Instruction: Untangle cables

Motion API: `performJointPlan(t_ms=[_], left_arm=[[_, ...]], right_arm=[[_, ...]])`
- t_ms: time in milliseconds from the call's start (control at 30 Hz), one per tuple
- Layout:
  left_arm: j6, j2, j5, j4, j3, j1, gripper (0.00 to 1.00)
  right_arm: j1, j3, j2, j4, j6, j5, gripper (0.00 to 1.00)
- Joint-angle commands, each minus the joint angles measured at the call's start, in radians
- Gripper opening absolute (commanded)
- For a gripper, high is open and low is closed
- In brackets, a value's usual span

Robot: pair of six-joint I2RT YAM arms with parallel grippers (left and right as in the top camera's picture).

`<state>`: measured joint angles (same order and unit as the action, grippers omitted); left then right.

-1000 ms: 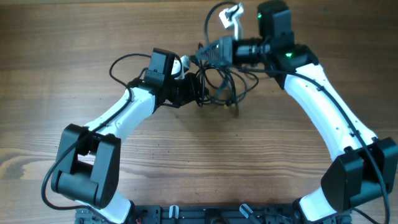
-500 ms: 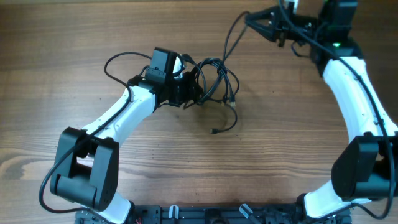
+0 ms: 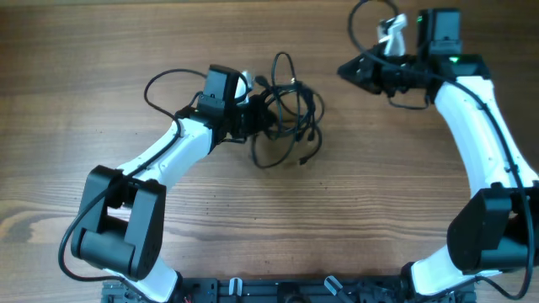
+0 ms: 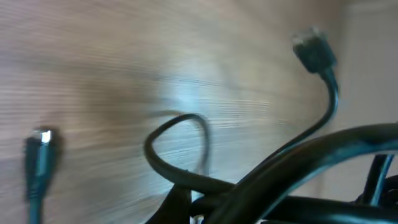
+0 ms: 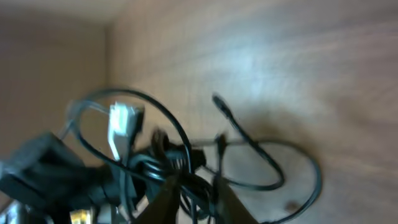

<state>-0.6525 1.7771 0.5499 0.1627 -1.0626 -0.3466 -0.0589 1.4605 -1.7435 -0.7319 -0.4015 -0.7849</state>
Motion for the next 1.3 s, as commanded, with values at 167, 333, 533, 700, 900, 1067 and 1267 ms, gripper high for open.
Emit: performJointPlan(t_ms=[167, 333, 533, 700, 900, 1067, 1267], left_arm=[[-0.137, 0.003, 0.082, -0.067, -0.002, 0.002, 0.04], [-0.284, 0.003, -0.056, 0.027, -0.002, 0.002, 0.04], [-0.299, 0.003, -0.058, 0.034, -0.002, 0.002, 0.04], [-0.253, 0.003, -0.042, 0.036, -0.002, -0.008, 0.04], [0.06, 0.003, 0.18, 0.035, -0.002, -0.045, 0.04], [0.1, 0.003, 0.277, 0.021, -0.002, -0.042, 0.04], [0.099, 0.003, 0.34, 0.002, -0.002, -0.042, 0.04]], right_arm=[[-0.044, 0.023, 0.031, -0.048, 0.255, -0.074, 0.32], [-0.045, 0.023, 0.031, -0.051, 0.389, -0.081, 0.33], [-0.066, 0.023, 0.031, -0.109, 0.557, -0.077, 0.35], [-0.113, 0.023, 0.031, 0.029, 0.394, -0.028, 0.37], [-0.133, 0.023, 0.03, 0.141, 0.409, 0.093, 0.43], [-0.133, 0.019, 0.026, 0.083, 0.481, 0.192, 0.45], [-0.132, 0.019, -0.027, 0.065, 0.48, 0.269, 0.43]])
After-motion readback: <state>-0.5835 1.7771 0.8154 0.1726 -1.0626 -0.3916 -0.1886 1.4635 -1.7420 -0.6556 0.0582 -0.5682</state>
